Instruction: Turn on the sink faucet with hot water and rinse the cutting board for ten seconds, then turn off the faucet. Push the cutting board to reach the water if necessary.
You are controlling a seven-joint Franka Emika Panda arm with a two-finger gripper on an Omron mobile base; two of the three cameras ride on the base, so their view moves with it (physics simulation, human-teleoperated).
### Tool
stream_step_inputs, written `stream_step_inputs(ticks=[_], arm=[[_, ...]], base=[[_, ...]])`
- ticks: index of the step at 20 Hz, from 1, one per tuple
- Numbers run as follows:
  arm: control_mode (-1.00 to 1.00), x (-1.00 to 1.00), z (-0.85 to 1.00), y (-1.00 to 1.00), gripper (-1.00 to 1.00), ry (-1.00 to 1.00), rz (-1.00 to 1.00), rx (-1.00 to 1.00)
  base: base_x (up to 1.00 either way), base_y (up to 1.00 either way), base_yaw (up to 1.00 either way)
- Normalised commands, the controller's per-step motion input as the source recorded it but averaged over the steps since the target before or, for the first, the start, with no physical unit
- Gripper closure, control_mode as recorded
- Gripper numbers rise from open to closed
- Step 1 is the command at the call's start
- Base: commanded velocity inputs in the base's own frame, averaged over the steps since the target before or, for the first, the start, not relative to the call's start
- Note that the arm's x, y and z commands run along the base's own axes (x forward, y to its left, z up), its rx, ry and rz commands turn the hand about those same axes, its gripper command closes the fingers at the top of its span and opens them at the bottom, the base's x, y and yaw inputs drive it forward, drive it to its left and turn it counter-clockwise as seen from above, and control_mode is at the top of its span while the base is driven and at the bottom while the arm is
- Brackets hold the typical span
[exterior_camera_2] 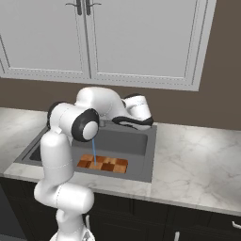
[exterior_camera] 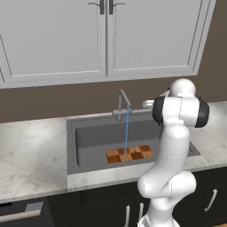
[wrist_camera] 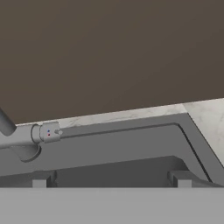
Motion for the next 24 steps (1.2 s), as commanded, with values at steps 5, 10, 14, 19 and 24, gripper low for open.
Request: stream_step_inputs(ticks=[5, 10, 14, 19, 24], arm=[[-1.0, 0.0, 0.0, 0.0, -1.0, 0.0, 0.0, 0.0], [-1.0, 0.0, 0.0, 0.0, -1.0, 0.0, 0.0, 0.0], [-1.0, 0.0, 0.0, 0.0, -1.0, 0.0, 0.0, 0.0], [-1.0, 0.0, 0.0, 0.0, -1.0, 0.0, 0.0, 0.0], [-1.0, 0.0, 0.0, 0.0, -1.0, 0.0, 0.0, 0.0]], base=[[0.0, 0.0, 0.0], [0.0, 0.0, 0.0], [0.0, 0.0, 0.0], [0.0, 0.0, 0.0], [0.0, 0.0, 0.0]])
